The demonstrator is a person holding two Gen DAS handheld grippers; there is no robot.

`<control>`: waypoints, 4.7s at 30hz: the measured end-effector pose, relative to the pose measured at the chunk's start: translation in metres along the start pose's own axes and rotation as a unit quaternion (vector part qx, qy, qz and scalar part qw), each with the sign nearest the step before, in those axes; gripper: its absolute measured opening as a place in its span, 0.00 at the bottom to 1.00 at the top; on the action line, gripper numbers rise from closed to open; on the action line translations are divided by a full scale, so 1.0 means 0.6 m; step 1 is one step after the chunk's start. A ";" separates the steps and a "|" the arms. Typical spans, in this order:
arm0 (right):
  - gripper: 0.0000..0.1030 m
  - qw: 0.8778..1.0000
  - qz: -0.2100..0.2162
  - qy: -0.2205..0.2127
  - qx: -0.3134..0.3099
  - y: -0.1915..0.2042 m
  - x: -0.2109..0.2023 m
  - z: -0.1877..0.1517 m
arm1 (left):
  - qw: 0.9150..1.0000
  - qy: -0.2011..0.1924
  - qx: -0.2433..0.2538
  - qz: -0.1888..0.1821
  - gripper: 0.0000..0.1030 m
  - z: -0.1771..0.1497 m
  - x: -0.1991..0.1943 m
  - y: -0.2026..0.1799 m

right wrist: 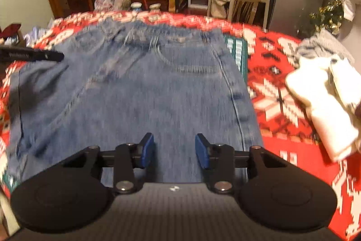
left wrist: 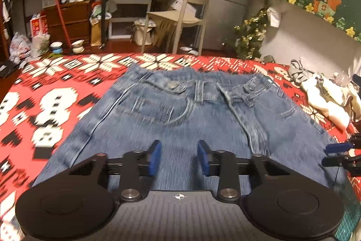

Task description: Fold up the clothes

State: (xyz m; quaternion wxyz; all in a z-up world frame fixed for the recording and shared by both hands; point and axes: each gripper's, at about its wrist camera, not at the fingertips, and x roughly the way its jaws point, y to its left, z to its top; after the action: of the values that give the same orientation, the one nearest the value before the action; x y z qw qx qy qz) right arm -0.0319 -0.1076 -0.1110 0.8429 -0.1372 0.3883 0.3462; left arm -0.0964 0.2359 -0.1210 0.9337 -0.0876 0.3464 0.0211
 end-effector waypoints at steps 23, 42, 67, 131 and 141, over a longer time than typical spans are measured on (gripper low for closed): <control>0.25 0.998 0.022 -0.052 0.039 0.067 0.107 0.098 | 0.999 0.003 -0.052 0.016 0.18 0.029 0.062 0.044; 0.00 0.997 0.047 -0.050 0.024 0.164 0.298 0.260 | 0.996 -0.018 -0.090 -0.008 0.18 0.030 0.068 0.068; 0.97 0.997 0.039 0.057 0.038 0.113 0.147 0.194 | 0.998 0.023 -0.059 -0.027 0.66 0.049 0.038 0.014; 0.00 0.988 0.116 0.082 0.062 0.322 0.421 0.433 | 0.921 0.035 -0.384 0.052 0.01 0.031 0.035 0.216; 0.02 0.985 0.110 0.083 0.106 0.271 0.427 0.474 | 0.922 0.026 -0.381 0.064 0.01 0.032 0.034 0.217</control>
State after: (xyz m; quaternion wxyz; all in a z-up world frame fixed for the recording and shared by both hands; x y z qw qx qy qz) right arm 0.1326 0.2744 -0.1094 0.7739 -0.0321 0.5044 0.3815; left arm -0.0816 0.3669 -0.1396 0.8172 -0.4145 0.3416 0.2089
